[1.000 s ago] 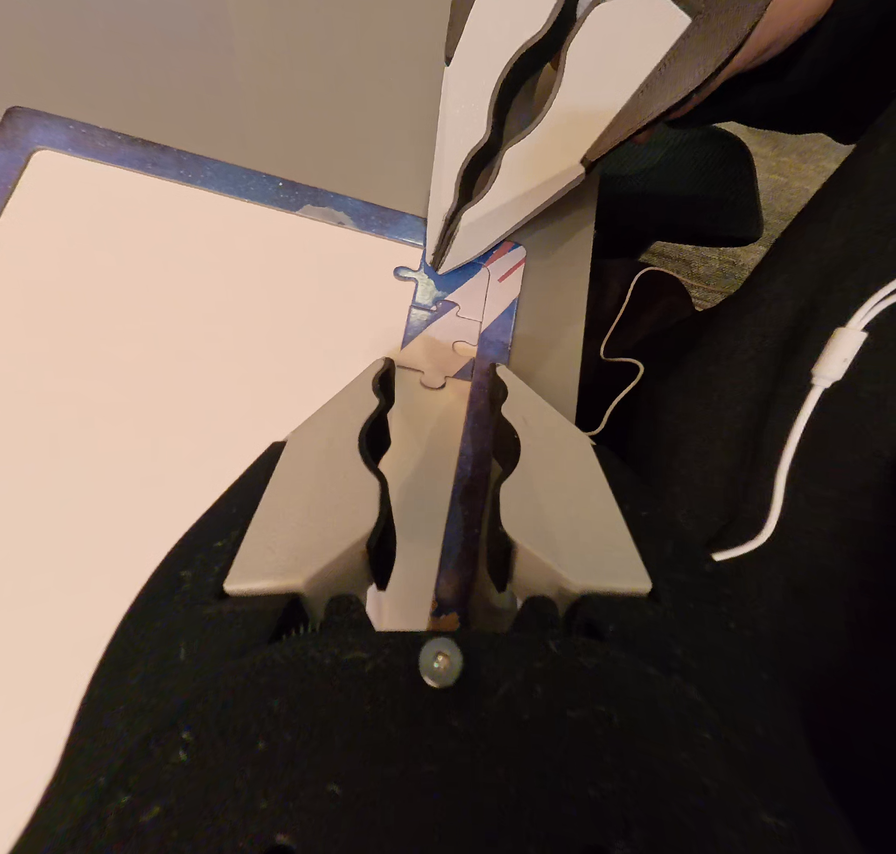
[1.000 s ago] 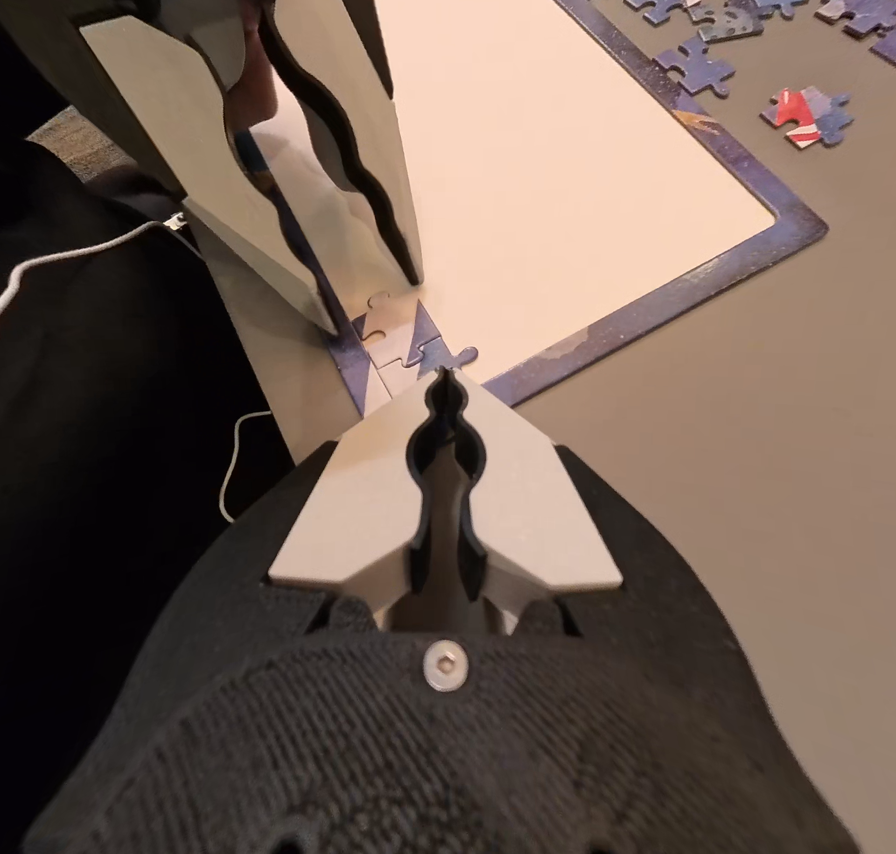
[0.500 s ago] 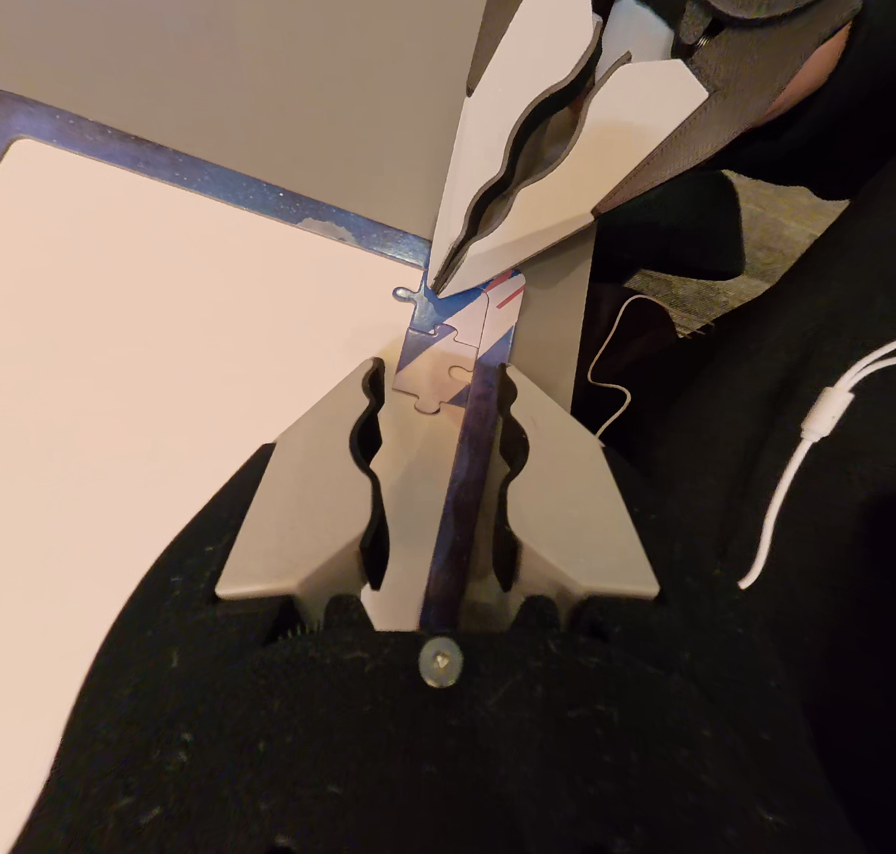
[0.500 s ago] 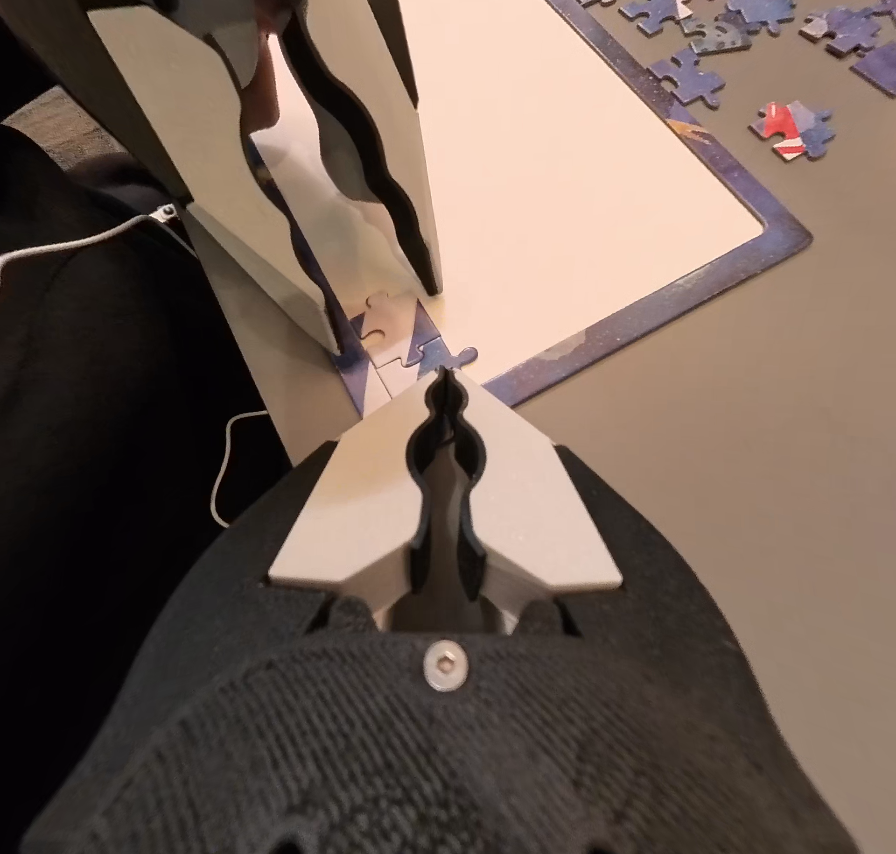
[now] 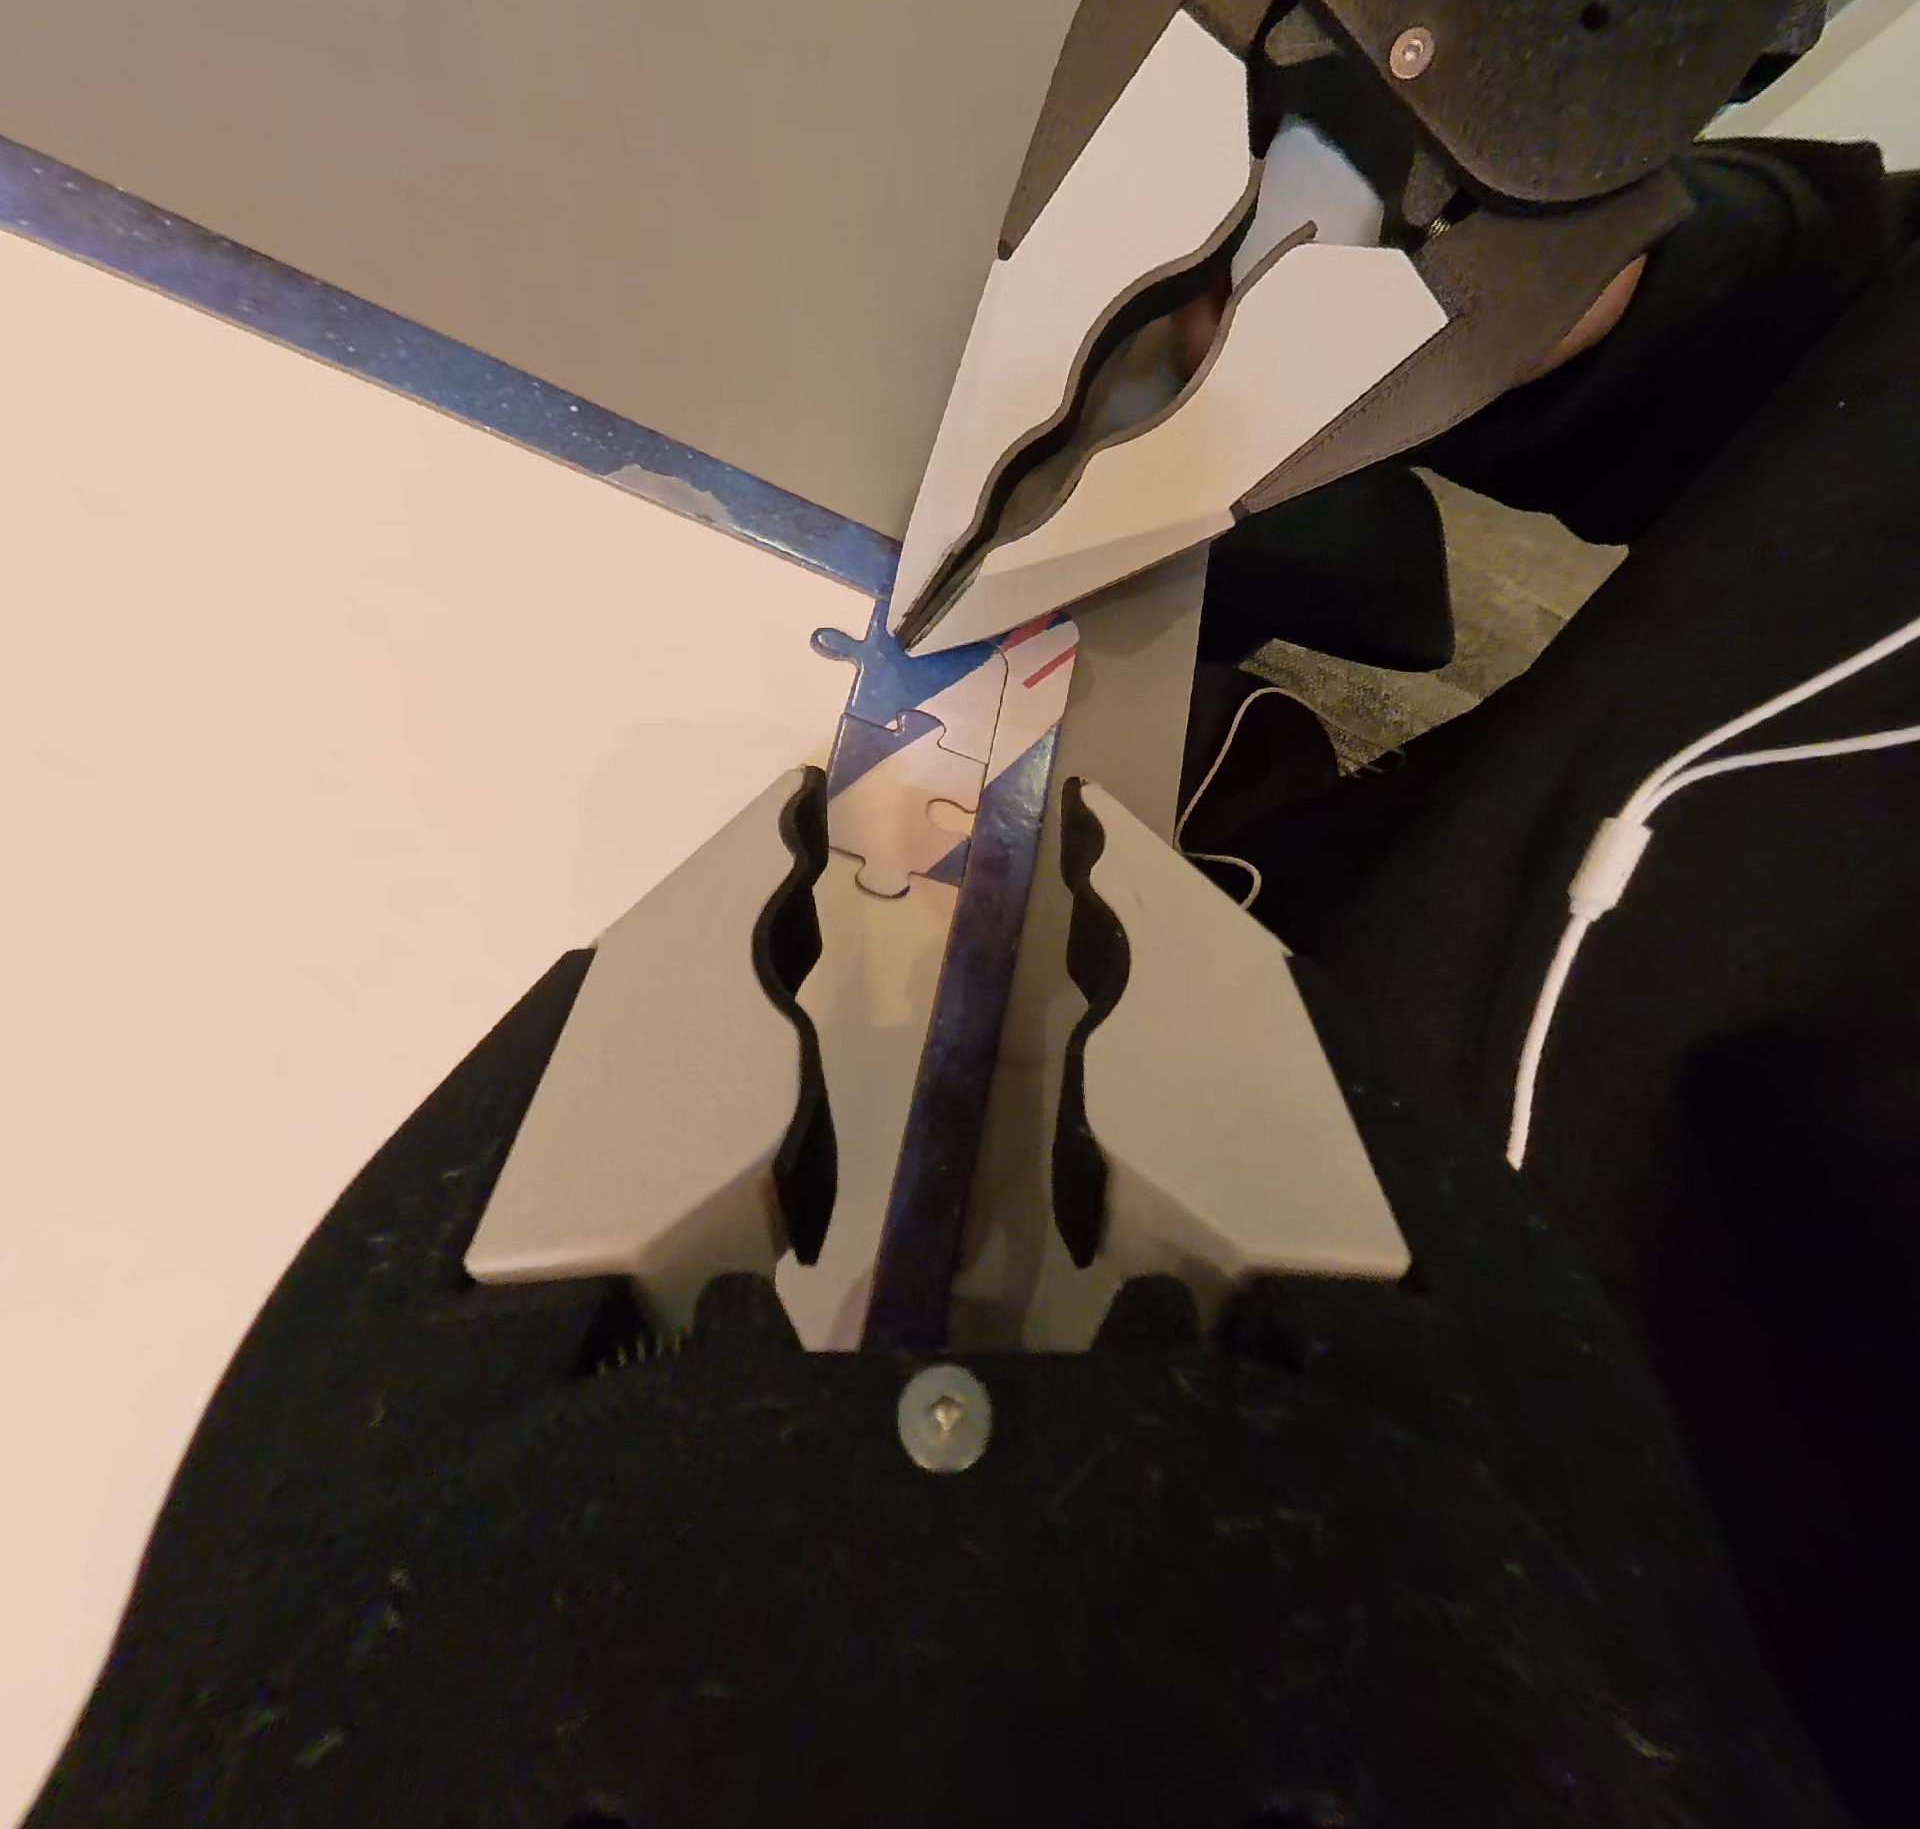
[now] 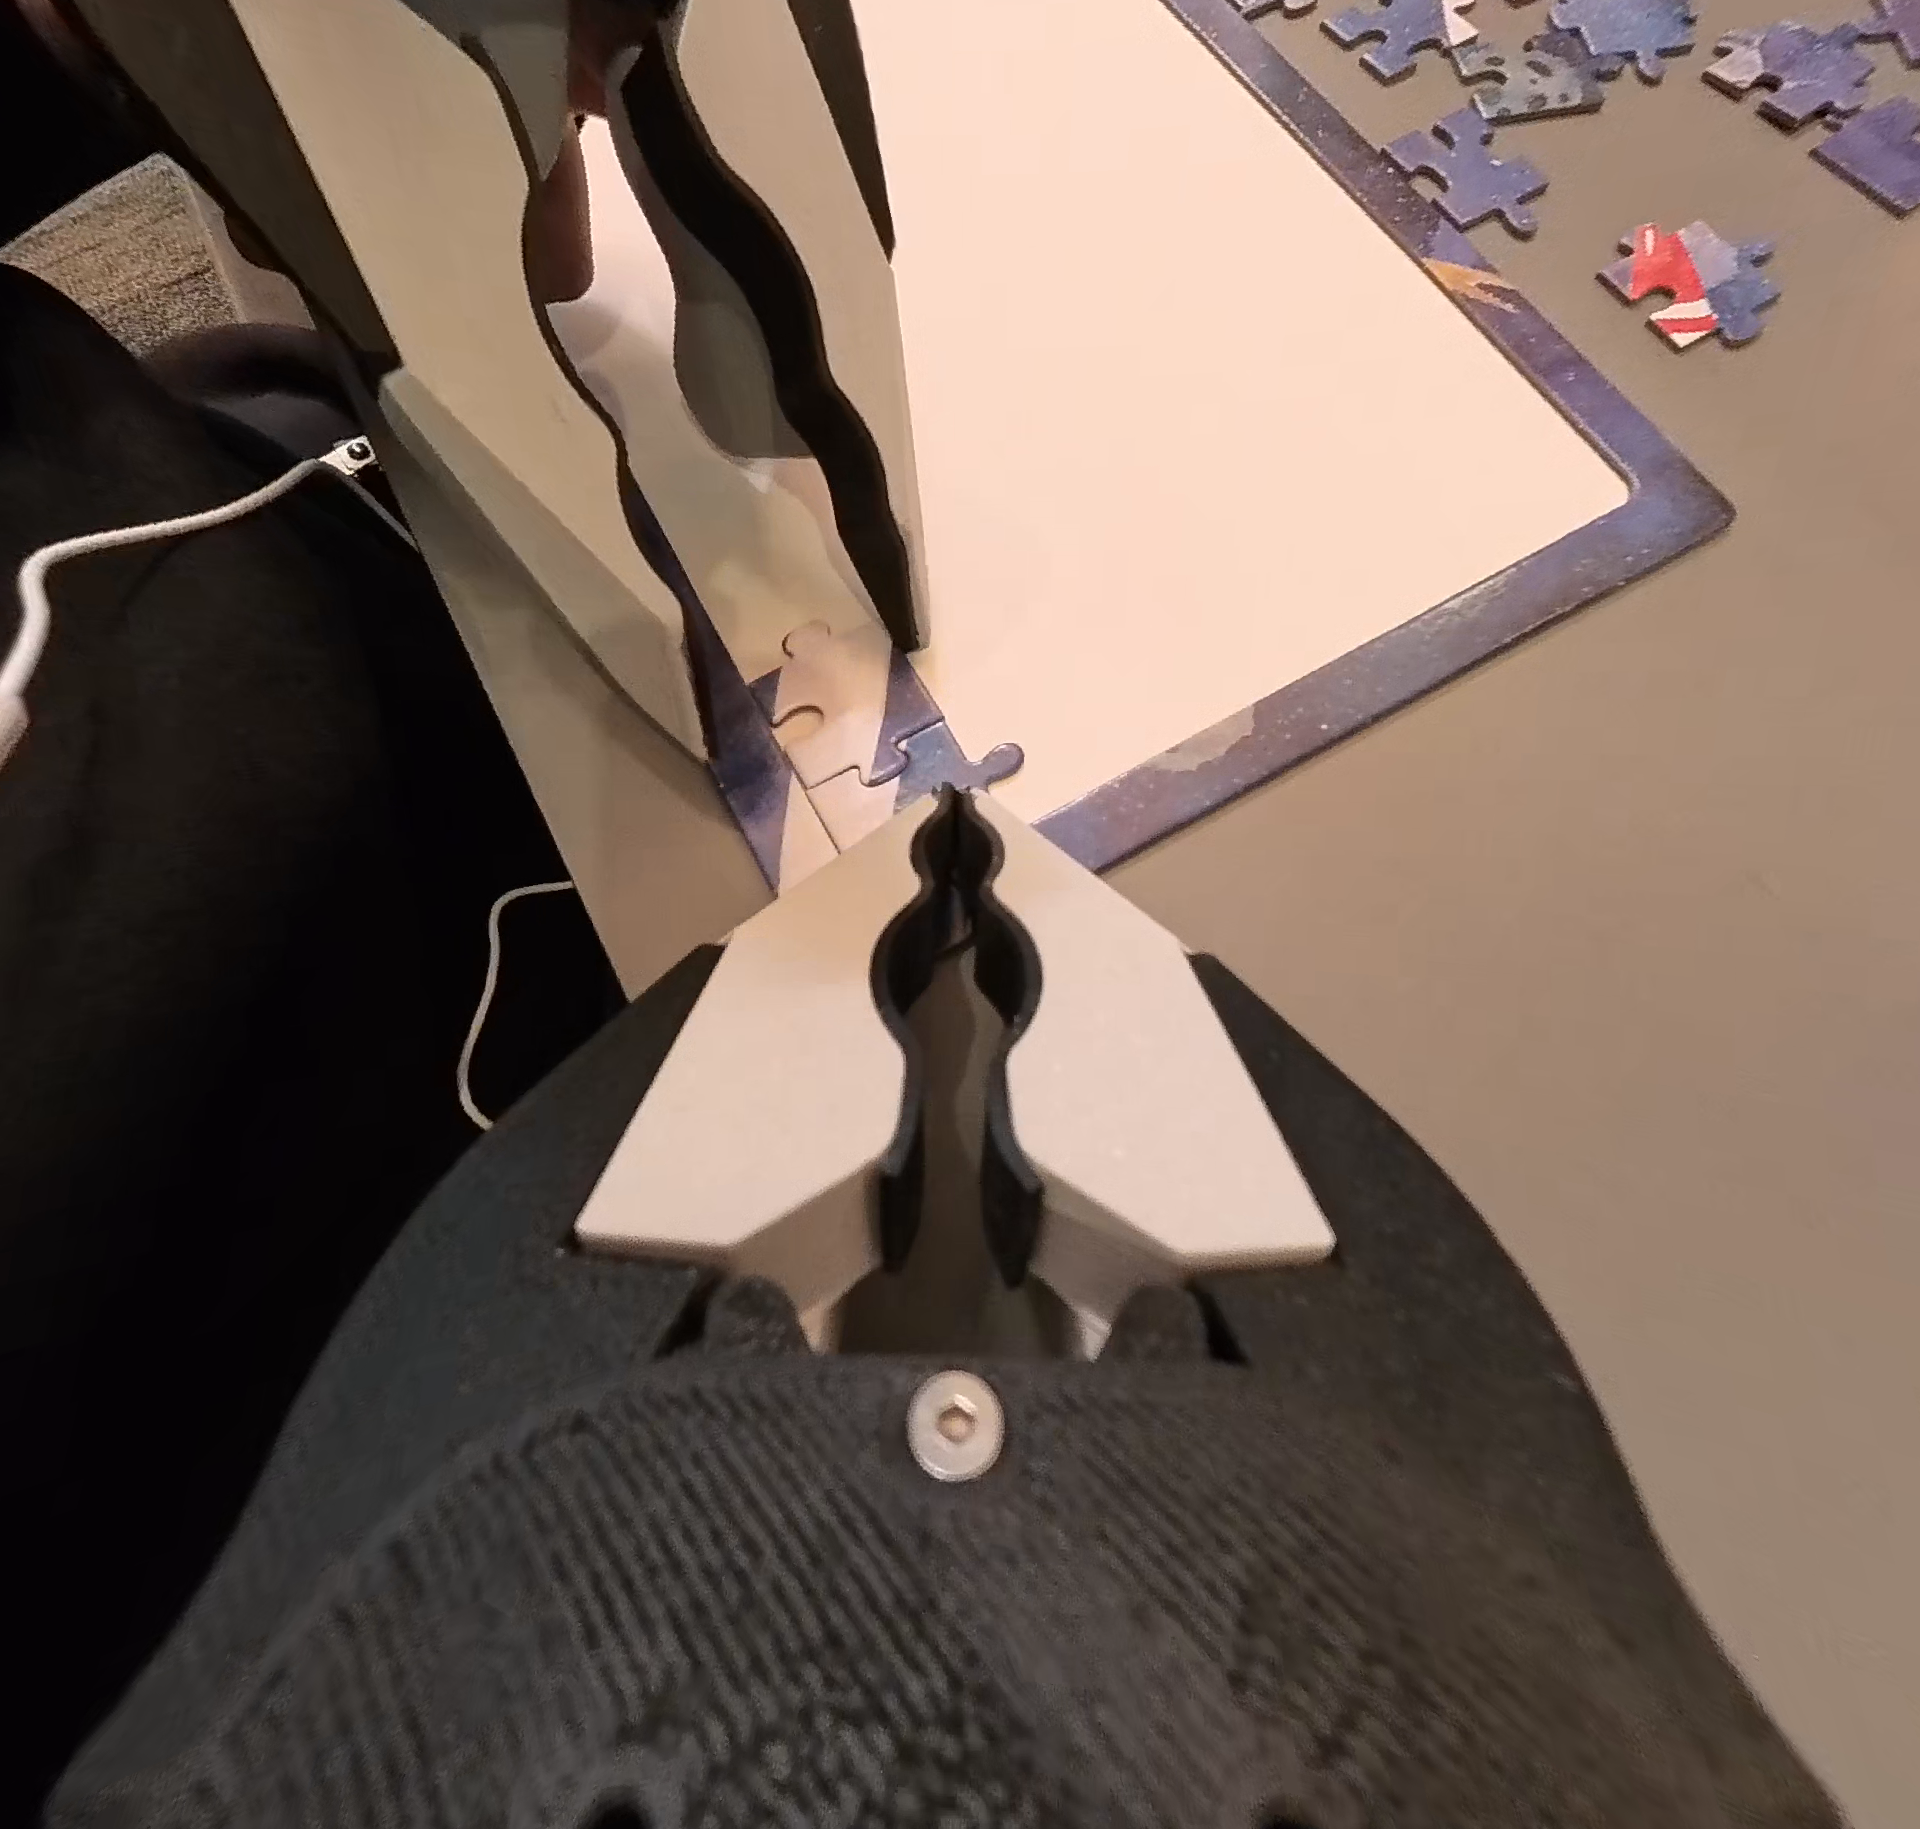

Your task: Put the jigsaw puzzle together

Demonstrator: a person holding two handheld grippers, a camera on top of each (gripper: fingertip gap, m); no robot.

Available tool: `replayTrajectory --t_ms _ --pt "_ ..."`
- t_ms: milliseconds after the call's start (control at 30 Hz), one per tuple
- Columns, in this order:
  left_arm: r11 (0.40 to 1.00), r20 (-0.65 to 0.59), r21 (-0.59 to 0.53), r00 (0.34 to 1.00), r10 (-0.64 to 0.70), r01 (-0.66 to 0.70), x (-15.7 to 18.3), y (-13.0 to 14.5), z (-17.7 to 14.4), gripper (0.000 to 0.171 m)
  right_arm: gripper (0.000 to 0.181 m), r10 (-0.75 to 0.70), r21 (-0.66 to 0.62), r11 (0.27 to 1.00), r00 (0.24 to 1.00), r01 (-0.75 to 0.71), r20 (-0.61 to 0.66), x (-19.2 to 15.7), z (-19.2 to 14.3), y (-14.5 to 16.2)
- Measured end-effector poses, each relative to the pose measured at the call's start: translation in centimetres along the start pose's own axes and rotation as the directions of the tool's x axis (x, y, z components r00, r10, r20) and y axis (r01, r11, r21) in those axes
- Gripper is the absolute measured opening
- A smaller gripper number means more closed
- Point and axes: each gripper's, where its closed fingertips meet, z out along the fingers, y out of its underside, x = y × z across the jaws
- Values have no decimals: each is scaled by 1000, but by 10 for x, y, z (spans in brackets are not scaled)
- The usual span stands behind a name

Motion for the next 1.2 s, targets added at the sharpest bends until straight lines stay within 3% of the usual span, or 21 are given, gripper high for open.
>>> replayTrajectory --t_ms 67,133,300,367,500,733,1200 --pt "1000 -65 10 998 -12 12 9 -1 -1 29 0 2 0 1000 1000 -2 1 0 0 0" --pt "998 -140 22 989 -53 56 18 -5 -1 33 0 3 0 1000 1000 -3 1 0 0 0" --pt "998 -31 2 997 -67 67 2 -2 -4 45 0 0 0 1000 1000 0 -2 0 0 0" --pt "999 83 -44 996 -16 19 -9 5 -6 47 0 0 0 1000 1000 0 -2 0 0 0" --pt "994 160 -98 985 65 -50 -8 8 -4 51 0 1 0 1000 1000 -1 -1 0 0 0" --pt "997 73 -69 997 35 -30 1 0 5 52 0 -10 1 1000 1000 10 -10 0 0 0" --pt "992 43 -111 997 59 -54 1 0 4 45 0 -7 1 1000 1000 7 -19 2 1 -1"
